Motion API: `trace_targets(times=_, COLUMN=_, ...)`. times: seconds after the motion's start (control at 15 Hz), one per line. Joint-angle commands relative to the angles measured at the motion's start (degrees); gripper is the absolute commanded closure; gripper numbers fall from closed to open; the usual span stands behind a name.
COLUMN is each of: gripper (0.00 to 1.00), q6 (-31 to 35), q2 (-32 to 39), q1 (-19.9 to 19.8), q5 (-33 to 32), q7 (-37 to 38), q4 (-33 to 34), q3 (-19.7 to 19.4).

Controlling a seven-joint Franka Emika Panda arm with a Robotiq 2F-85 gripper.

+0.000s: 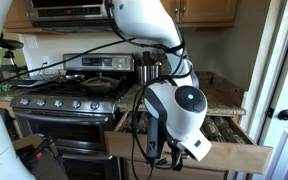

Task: Open the topmost drawer on the right

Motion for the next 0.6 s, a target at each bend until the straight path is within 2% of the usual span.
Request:
trace_targets(times=0.0, gripper=0.00, q6=-4.8, q2=-8.2, q1=5.8, q5=-8.9, q7=10.9, q4=-4.7, q3=-5.9)
trace_targets(times=0.13, gripper=0.00, q6=-6.1, q2=-10.4, q1=7.0, q5=-13.1, q7=16.3, q4=-4.2, q3=-7.1)
trace_targets(times=0.33, gripper=0.00, q6=-3.3, q2=-11.0, q1=8.5, q5=-12.0, q7=21.2, q4=-1.8, q3=-6.1)
trace_targets(times=0.53, gripper=0.00, q6=-0.7, q2=-7.8, q1=11.3, q5=-13.5, q7=29.3, q4=1.9, q3=-5.7)
